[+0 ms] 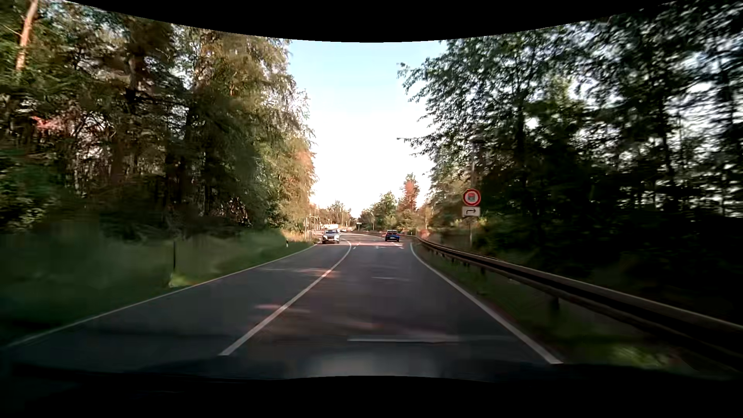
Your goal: Follow the waypoints while adhering to traffic rules and regulations
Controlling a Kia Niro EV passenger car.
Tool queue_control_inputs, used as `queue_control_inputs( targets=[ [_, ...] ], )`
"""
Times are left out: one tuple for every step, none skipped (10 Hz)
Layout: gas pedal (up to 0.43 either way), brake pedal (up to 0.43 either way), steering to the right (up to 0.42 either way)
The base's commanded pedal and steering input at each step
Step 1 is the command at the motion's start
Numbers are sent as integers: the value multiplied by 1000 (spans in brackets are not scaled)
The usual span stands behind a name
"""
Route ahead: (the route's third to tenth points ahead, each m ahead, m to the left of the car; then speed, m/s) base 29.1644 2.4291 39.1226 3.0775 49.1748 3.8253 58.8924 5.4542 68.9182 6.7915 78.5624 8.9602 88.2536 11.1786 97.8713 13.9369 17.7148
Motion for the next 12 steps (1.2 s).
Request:
queue_control_inputs(
  targets=[
    [87,0,-16],
    [87,0,-15],
    [87,0,-15],
    [87,0,-14],
    [87,0,-13],
    [87,0,-13],
    [87,0,-12],
    [87,0,-12],
    [87,0,-12],
    [87,0,-12],
    [87,0,-12],
    [87,0,-12]
  ],
)
